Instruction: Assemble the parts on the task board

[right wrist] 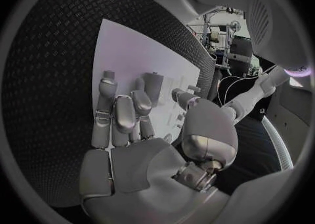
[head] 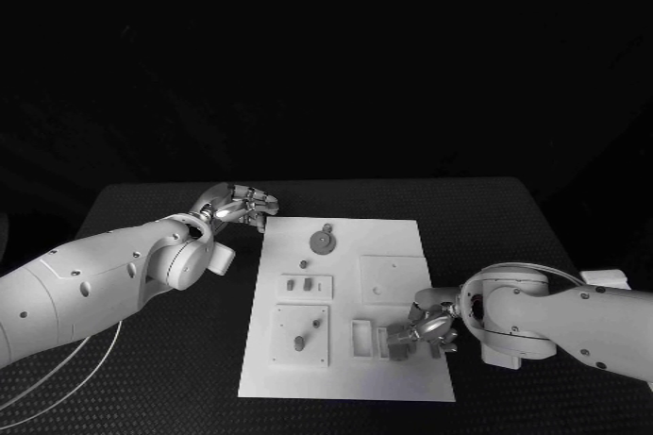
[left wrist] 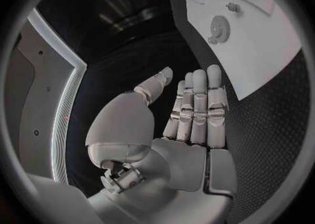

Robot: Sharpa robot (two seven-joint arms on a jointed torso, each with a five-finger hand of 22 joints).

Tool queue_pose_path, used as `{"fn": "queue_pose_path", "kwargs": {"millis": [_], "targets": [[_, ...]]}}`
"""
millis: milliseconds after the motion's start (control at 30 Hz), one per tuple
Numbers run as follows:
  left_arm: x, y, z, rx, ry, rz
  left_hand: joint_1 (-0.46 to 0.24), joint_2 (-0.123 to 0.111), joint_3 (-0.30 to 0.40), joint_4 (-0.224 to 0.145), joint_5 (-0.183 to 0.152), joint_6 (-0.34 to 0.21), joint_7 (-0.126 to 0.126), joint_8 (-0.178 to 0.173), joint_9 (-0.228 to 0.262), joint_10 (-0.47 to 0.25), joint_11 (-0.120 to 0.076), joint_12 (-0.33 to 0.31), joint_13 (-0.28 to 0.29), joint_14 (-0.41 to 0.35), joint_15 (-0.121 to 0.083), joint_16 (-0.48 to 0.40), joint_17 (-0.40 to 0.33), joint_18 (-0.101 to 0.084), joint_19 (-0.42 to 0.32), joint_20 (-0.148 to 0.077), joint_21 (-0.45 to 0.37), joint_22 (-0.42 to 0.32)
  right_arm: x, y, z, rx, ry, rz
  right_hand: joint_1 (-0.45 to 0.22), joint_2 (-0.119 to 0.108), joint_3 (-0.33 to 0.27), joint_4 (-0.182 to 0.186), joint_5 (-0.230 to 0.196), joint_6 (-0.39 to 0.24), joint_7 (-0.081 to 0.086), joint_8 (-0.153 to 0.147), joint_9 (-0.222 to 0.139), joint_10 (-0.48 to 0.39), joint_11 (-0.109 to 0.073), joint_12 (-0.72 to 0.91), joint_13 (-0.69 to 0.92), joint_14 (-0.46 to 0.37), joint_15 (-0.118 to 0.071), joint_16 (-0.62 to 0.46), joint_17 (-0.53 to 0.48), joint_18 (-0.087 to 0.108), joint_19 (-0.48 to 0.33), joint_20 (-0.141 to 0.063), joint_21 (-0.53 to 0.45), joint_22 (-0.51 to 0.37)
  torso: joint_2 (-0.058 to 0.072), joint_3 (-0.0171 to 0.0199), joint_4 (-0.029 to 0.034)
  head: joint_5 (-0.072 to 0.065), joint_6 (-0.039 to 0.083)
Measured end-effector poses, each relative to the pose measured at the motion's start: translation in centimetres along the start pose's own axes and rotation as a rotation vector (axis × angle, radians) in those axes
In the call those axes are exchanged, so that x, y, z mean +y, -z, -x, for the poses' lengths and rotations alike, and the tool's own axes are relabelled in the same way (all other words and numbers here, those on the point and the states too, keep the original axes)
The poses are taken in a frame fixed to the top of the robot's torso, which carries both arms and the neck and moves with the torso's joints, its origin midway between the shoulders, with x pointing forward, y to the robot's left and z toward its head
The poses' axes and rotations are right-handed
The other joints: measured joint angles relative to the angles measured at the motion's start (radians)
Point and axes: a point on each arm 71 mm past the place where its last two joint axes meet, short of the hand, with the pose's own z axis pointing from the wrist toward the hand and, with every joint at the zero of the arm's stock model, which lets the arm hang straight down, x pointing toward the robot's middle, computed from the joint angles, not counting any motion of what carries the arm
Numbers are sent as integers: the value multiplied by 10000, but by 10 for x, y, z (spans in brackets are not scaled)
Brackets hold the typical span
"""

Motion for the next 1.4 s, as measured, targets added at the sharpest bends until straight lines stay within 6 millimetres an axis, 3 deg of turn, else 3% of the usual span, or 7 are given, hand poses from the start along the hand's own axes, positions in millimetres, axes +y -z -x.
{"fn": "queue_pose_path", "kwargs": {"millis": [267, 433, 700, 867, 1000, 1167, 1400], "targets": [[0, 0, 0, 13, 7, 3, 0, 0, -23, -23, 0, 0, 0, 0, 0, -24, 24, 0, 1, 0, 0, 0, -1, 0, -1, 0, 0, 10, 2, -7, -3, -150, 73, -204, 184, 184, -72, -73, 0, -122, 51, -115, -26, -179, 31, -259, -190, -52, 47, 0, -144, -10, -14, 5, 41, -1, 6, 11, -5, 5, -65], [0, 1, 1, 3, 6, 12, -46, -36, -23, -23, 0, 0, 0, 0, 0, -24, 24, 0, 1, 0, 0, 0, -1, -1, -1, 1, 0, 9, 6, -9, -1, -347, 174, -195, 395, 523, -292, -292, 0, -135, 63, -145, -27, -208, 35, -289, -236, -85, 80, 0, -209, -12, -62, 42, 82, -1, 6, 16, -9, 12, -77], [0, 1, 1, 11, 12, 11, -46, -36, -49, 2, 0, 0, -1, 0, -8, -24, 24, 0, -8, 0, 0, 0, 7, -1, -2, 2, 0, 17, 9, -10, -2, -538, 366, -162, 851, 1647, -872, -1767, 0, -84, 73, -235, -37, -286, 94, -289, -275, -135, 86, 0, -332, -18, -266, 51, 159, -2, 6, 12, -12, 7, -126], [1, 2, 2, 0, 9, 17, -45, -36, -49, 2, 0, 0, -1, 0, -8, -24, 24, 0, -8, 0, 0, 0, 7, 0, -11, 11, 0, 17, 10, -10, -2, -650, 470, -111, 998, 1949, -891, -2913, -11, 14, 73, -354, -158, -287, 95, -289, -296, -164, 89, 35, -405, -32, -283, 56, 159, -2, 5, 8, -12, 6, -151], [1, 2, 2, 6, 11, 14, -45, -36, -49, 2, 0, 0, -1, 0, -7, -23, 23, 0, -7, 0, 0, 1, 6, -1, 21, -22, -2, 16, 10, -9, -1, -750, 515, -79, 1103, 2346, -1388, -3439, -42, 148, 22, -398, -246, -283, 90, -289, -315, -176, 102, 70, -471, -35, -314, 92, 159, -2, 4, 5, -12, 6, -158], [1, 2, 3, -4, 10, 18, -45, -36, -48, 2, 0, 0, -1, 0, -7, -22, 22, 0, -7, 0, 0, 1, 6, -1, 22, -22, -37, 15, 8, -7, -1, -907, 551, -55, 842, 2839, -1707, -3759, -73, 278, 15, -399, -203, -211, 20, -264, -346, -178, 107, 70, -561, -34, -243, 165, 159, -2, 2, 3, -17, 20, -163], [1, 2, 3, -8, 9, 21, -85, 3, -68, -18, 0, 0, -1, 0, -7, -22, 21, 0, -7, 0, 0, 1, 15, -1, 21, -21, -38, 28, 3, -3, -3, -1039, 374, -64, 785, 3002, -1709, -3764, -39, 371, -75, -358, -220, -146, 15, -219, -347, -180, 109, 116, -586, -35, -244, 166, 159, -2, 0, 12, -19, 40, -165]]}}
